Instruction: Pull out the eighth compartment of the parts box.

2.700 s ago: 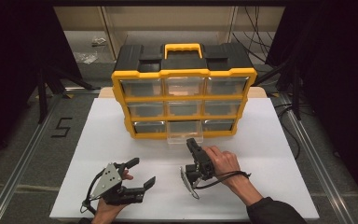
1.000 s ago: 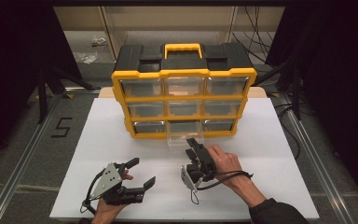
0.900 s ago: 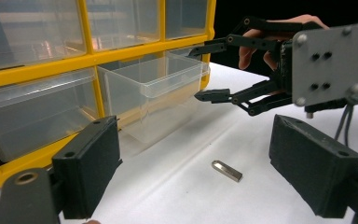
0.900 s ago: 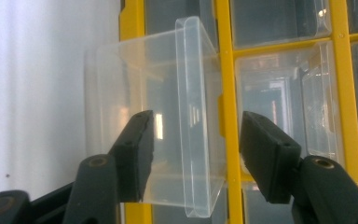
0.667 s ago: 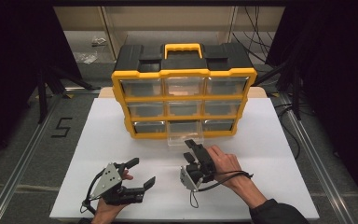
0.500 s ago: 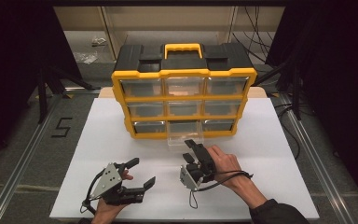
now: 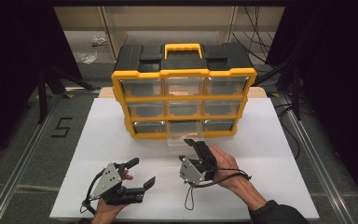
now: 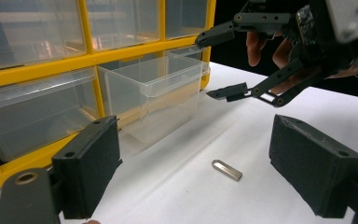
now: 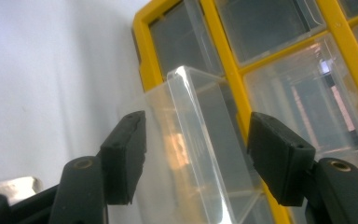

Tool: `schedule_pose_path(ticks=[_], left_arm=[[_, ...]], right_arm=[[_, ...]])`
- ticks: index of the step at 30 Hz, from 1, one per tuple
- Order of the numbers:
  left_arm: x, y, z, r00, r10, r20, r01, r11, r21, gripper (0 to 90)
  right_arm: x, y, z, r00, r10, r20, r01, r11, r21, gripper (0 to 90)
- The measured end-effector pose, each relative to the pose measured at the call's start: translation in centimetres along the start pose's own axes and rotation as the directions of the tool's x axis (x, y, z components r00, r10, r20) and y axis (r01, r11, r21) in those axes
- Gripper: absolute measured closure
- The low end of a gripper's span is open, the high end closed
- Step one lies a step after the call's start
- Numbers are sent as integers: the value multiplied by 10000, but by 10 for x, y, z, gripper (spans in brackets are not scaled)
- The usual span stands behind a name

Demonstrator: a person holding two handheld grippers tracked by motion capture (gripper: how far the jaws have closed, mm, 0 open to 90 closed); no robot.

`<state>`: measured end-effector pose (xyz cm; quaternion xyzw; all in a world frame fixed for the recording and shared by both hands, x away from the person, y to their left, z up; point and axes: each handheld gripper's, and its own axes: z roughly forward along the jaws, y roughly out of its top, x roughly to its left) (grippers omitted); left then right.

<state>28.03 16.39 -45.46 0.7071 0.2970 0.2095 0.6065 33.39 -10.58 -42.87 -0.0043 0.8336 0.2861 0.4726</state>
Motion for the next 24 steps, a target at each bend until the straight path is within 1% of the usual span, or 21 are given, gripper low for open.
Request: schedule_pose_path(ticks=[3,5,6,7,8,11,13,14,15,16,20,22,23,24], left_arm=[[0,0,0,10000,13,15,-13,10000,-16,159],[0,0,0,10000,5,15,-5,10000,-22,159],[0,0,0,10000,7,6,-7,10000,-28,159],[0,0,0,10000,6,12,-6,10000,-25,159],[0,0,0,10000,3,4,-3,10000,-27,159],[0,0,0,10000,-4,0,4,10000,-40,159],[0,0,0,10000,-4,-1,4,10000,-41,159],[0,0,0,10000,-1,0,1,10000,-41,159],[0,0,0,10000,1,-1,-1,10000,-40,159],[0,0,0,10000,0,-2,0,10000,-41,159],[0,0,0,10000,-2,4,2,10000,-36,159],[0,0,0,10000,-1,2,1,10000,-37,159],[0,0,0,10000,-1,-3,1,10000,-39,159],[0,0,0,10000,2,0,-2,10000,-39,159]], right_arm=[[-3,1,-1,9985,537,-143,-539,9985,-93,373],[-5,1,-2,9944,989,-362,-994,9950,-133,367],[-6,1,-2,9914,1226,-458,-1235,9922,-179,364],[-9,1,-3,9834,1690,-668,-1710,9849,-253,358],[-9,1,-3,9834,1690,-668,-1710,9849,-253,358],[-12,2,-4,9667,2358,-991,-2401,9701,-343,347],[-14,3,-4,9538,2744,-1222,-2804,9593,-346,338],[-16,3,-5,9378,3130,-1503,-3218,9461,-375,333],[-16,3,-5,9378,3130,-1503,-3218,9461,-375,333],[-17,3,-5,9284,3328,-1649,-3432,9385,-381,333],[-22,2,-6,8960,3946,-2034,-4099,9114,-375,326],[-24,1,-6,8719,4339,-2272,-4518,8916,-314,318],[-27,0,-6,8469,4698,-2490,-4901,8713,-232,306],[-27,0,-6,8469,4698,-2490,-4901,8713,-232,306]])
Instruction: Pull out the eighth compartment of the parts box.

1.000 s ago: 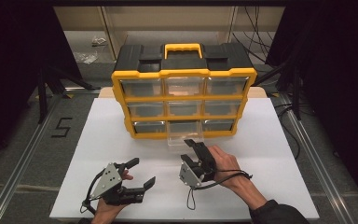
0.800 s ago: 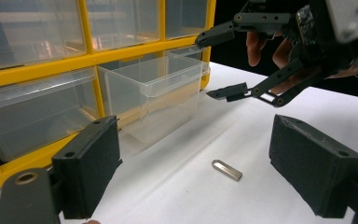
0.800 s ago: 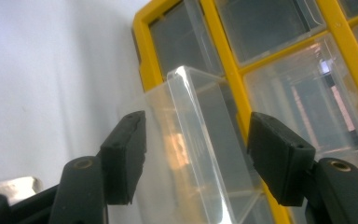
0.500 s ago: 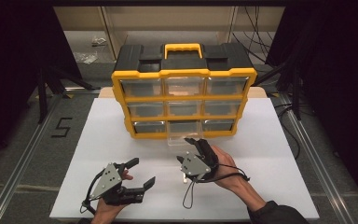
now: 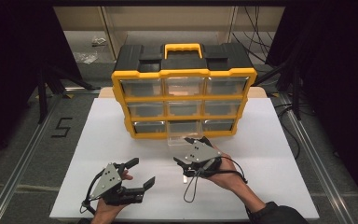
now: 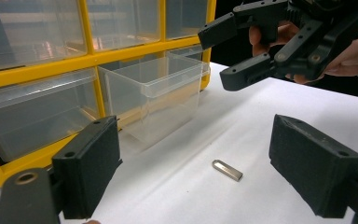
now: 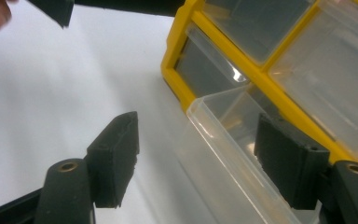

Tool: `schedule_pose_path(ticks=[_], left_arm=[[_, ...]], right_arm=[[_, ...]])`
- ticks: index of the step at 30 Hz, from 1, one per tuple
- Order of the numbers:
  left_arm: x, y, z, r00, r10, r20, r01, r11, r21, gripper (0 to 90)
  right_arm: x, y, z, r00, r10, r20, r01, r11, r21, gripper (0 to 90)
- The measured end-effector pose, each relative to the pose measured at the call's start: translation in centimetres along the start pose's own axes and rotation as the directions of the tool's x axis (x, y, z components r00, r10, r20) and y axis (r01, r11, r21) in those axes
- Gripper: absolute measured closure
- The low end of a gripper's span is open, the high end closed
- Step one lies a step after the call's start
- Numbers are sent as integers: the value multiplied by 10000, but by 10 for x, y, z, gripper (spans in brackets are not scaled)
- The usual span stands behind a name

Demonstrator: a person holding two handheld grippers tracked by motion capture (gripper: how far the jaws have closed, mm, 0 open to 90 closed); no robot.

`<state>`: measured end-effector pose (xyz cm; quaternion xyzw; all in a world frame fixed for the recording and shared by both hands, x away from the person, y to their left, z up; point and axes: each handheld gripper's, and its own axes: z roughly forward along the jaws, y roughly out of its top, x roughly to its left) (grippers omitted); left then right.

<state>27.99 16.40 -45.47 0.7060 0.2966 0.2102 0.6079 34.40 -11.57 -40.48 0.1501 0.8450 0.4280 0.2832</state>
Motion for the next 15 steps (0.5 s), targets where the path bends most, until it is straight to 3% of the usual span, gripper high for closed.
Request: schedule_pose_path(ticks=[8,15], left_arm=[[1,0,0,10000,-16,-4,16,10000,23,159],[2,-1,2,10000,-58,-36,58,10000,69,159]], right_arm=[[-6,0,1,9899,1262,-645,-1249,9919,233,262],[-6,0,3,9811,1695,-928,-1654,9849,510,255]])
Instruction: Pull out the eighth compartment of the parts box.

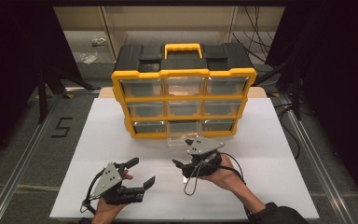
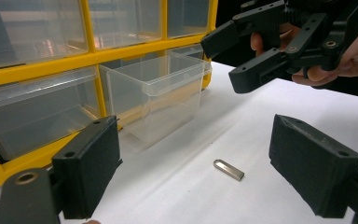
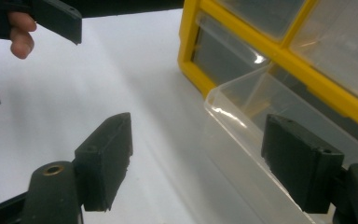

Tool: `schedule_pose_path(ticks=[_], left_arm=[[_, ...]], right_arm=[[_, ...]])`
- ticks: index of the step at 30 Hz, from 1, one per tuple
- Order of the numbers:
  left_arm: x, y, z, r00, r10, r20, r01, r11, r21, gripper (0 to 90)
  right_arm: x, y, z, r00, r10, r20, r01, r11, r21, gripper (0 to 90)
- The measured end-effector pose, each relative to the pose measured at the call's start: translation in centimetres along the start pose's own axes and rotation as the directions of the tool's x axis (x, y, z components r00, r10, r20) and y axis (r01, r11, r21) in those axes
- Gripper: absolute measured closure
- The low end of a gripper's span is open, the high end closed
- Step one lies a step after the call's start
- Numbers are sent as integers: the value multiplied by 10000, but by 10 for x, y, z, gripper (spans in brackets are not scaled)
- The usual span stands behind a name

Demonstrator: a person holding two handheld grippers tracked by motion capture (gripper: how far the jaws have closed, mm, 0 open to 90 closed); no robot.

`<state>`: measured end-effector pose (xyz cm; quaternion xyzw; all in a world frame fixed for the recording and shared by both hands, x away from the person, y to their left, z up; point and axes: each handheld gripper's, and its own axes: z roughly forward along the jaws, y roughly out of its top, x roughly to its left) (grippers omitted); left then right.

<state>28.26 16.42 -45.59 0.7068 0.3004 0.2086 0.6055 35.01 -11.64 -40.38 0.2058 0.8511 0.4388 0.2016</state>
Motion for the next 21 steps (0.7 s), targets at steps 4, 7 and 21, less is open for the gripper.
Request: schedule_pose_path(ticks=[4,7,21], left_arm=[[2,0,1,10000,-55,-40,55,10000,10,159],[1,0,2,10000,-59,-47,59,10000,22,159],[-2,1,-1,10000,54,45,-54,10000,-39,159]], right_arm=[[3,-1,5,9998,75,-203,-69,9996,283,254],[5,-4,9,9993,63,-362,-43,9984,563,251],[13,-13,21,9980,145,-621,-18,9800,1992,249]])
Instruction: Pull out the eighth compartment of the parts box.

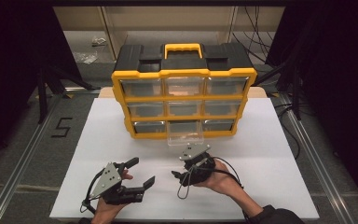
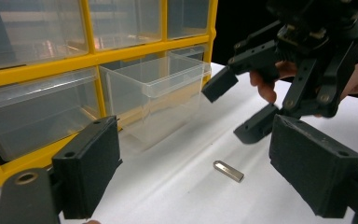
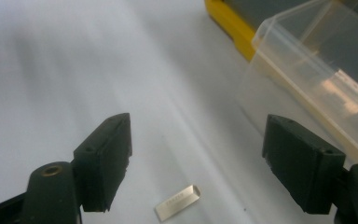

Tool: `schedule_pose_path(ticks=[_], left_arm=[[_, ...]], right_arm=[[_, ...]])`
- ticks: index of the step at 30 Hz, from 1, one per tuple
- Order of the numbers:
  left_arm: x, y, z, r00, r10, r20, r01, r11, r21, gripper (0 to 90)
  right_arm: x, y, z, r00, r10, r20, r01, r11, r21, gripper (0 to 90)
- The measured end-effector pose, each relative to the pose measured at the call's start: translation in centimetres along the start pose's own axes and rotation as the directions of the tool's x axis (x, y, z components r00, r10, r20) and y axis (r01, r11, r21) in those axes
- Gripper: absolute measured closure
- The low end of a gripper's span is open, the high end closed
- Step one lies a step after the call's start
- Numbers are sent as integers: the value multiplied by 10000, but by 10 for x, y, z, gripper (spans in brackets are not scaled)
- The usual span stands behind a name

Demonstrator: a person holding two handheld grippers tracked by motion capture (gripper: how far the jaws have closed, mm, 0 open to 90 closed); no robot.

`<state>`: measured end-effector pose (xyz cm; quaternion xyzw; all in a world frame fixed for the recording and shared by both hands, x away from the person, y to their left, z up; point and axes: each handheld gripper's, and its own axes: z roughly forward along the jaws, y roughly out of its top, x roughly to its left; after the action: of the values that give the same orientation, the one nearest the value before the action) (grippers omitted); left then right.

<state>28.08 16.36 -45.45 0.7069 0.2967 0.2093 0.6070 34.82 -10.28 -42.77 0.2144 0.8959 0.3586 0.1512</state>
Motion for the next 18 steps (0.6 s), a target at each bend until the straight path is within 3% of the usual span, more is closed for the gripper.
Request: schedule_pose_path(ticks=[6,18], left_arm=[[0,0,1,10000,10,25,-10,10000,35,159],[0,0,1,10000,11,20,-11,10000,12,159]], right_arm=[[1,-4,7,9998,-171,60,166,9977,659,259],[0,-10,17,9998,-192,-99,204,9906,1353,260]])
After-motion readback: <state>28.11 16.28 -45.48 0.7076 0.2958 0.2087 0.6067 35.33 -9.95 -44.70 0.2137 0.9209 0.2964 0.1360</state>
